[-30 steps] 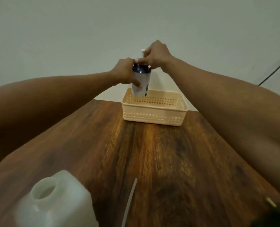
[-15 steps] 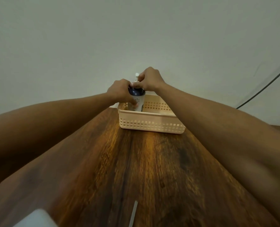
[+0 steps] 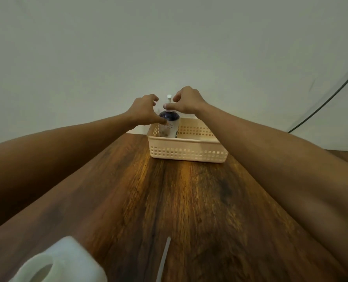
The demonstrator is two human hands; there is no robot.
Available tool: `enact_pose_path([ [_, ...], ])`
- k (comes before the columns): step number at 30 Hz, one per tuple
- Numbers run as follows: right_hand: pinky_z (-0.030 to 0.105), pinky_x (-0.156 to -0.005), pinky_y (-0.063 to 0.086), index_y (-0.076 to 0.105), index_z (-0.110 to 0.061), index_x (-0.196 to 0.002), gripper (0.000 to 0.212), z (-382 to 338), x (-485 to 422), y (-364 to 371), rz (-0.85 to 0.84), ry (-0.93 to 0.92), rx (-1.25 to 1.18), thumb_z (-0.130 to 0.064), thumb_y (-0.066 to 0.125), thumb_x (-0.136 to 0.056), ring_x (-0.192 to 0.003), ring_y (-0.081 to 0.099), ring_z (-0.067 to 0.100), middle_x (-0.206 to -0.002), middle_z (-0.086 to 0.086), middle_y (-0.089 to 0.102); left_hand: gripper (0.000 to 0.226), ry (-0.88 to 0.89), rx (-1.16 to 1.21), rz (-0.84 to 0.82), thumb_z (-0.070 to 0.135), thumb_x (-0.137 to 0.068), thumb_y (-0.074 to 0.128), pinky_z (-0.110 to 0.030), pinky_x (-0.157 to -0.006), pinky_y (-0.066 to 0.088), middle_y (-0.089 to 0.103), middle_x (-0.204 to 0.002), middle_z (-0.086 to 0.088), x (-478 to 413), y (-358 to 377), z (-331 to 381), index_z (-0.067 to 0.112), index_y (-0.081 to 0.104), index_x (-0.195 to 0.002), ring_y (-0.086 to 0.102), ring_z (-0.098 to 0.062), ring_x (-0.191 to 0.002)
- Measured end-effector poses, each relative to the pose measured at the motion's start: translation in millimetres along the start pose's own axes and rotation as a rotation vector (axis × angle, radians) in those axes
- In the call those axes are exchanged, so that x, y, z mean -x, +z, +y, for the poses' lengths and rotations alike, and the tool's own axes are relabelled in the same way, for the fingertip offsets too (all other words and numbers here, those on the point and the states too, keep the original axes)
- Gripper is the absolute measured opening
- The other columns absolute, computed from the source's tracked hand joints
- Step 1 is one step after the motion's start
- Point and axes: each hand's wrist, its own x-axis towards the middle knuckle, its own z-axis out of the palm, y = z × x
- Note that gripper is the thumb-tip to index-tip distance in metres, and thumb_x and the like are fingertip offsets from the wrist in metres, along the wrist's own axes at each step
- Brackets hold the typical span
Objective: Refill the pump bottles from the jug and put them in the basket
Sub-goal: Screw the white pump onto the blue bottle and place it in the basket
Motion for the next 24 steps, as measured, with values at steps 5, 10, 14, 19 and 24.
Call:
enact_pose_path([
  [5,0.029,-0.095,0.051,0.071,-0.007,-0.133,0.061,-5,45,-62,-0.009,-0.012,-0.019,-0.051,0.081,-0.091,-0.124,0.068,0.023,-0.133,0.008,0.073,0.094,0.064,0.036,0.030,0.050,-0.073,0.089,-0.028,-0.090,0.048,0.053,-0.150,-0.004,40,-50,26,0.017,0.046,-0.151,0.056,-0.021,-0.130],
  [10,0.035,-0.101,0.056,0.074,-0.011,-0.130,0.059,-3,118,-126,-0.003,-0.034,-0.078,-0.053,0.081,-0.090,-0.121,0.068,0.021,-0.130,0.006,0.074,0.094,0.127,0.089,0.039,0.054,-0.072,0.087,-0.028,-0.089,0.048,0.054,-0.150,0.001,100,-91,63,0.021,0.048,-0.151,0.056,-0.014,-0.126],
  [14,0.043,-0.105,0.058,0.073,-0.015,-0.133,0.059,8,190,-169,0.014,-0.066,-0.137,-0.055,0.079,-0.091,-0.118,0.069,0.018,-0.129,0.003,0.075,0.092,0.164,0.171,0.015,0.058,-0.073,0.084,-0.025,-0.088,0.049,0.055,-0.149,0.005,159,-118,94,0.025,0.048,-0.151,0.057,-0.012,-0.126],
  [19,0.042,-0.104,0.060,0.076,-0.024,-0.129,0.052,31,278,-203,0.056,-0.093,-0.263,-0.059,0.078,-0.090,-0.116,0.071,0.008,-0.121,-0.008,0.078,0.082,0.221,0.248,-0.014,0.058,-0.078,0.079,-0.022,-0.089,0.051,0.056,-0.148,0.008,230,-130,128,0.029,0.050,-0.149,0.060,-0.011,-0.125],
  [24,0.044,-0.105,0.060,0.076,-0.028,-0.128,0.047,49,344,-218,0.123,-0.098,-0.369,-0.057,0.078,-0.091,-0.119,0.071,0.008,-0.122,-0.009,0.078,0.076,0.262,0.259,-0.018,0.055,-0.083,0.077,-0.017,-0.087,0.050,0.058,-0.145,0.012,287,-130,151,0.029,0.051,-0.149,0.062,0.001,-0.118],
])
